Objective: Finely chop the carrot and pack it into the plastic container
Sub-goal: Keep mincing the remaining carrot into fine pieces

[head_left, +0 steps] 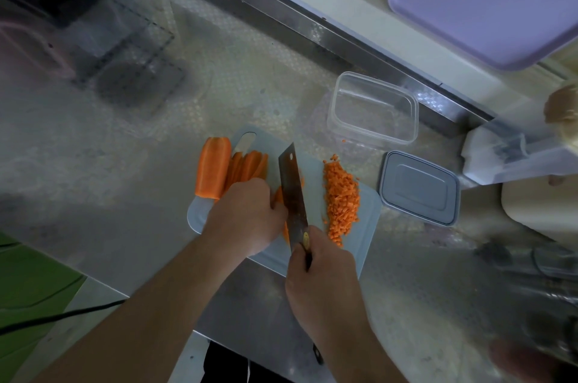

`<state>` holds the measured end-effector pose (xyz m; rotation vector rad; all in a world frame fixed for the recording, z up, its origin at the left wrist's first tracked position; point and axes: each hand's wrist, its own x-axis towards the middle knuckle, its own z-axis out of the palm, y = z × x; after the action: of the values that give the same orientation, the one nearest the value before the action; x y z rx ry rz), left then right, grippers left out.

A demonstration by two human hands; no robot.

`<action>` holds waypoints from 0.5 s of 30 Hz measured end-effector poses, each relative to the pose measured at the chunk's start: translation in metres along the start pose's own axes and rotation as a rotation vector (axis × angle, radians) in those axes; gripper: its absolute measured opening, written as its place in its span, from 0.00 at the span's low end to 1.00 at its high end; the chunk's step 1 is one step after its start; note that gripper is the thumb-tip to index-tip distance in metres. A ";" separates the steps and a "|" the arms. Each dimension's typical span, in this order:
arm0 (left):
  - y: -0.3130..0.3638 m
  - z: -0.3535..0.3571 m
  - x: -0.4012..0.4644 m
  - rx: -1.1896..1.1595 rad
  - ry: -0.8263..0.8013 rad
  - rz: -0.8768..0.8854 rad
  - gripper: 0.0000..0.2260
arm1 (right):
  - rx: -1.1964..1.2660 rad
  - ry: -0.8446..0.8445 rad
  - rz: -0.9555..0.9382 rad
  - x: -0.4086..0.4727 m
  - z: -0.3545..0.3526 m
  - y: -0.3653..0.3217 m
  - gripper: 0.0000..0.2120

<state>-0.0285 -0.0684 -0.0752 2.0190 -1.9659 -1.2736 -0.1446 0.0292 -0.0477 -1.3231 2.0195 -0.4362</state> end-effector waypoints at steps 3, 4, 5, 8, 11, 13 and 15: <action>0.000 -0.001 -0.001 0.009 0.007 0.008 0.15 | 0.023 -0.008 -0.005 -0.003 -0.002 0.000 0.10; 0.001 -0.002 -0.002 0.010 0.007 0.011 0.15 | 0.030 -0.013 -0.008 -0.004 -0.002 -0.001 0.10; 0.001 -0.003 -0.002 0.010 0.005 0.013 0.15 | 0.029 -0.017 -0.009 -0.004 -0.002 -0.001 0.10; 0.001 -0.003 -0.002 0.009 0.006 0.017 0.14 | 0.018 -0.027 0.004 -0.005 -0.001 0.000 0.11; 0.001 -0.002 -0.003 0.019 0.019 0.025 0.13 | -0.021 -0.040 0.018 -0.007 0.003 -0.001 0.09; 0.001 -0.002 -0.004 0.029 0.017 0.029 0.13 | -0.041 -0.042 0.021 -0.009 0.005 -0.003 0.09; 0.000 -0.002 -0.004 0.025 0.015 0.035 0.12 | -0.053 -0.047 0.025 -0.009 0.006 -0.004 0.09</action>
<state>-0.0269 -0.0664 -0.0720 1.9899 -2.0109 -1.2296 -0.1354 0.0359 -0.0459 -1.3257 2.0195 -0.3395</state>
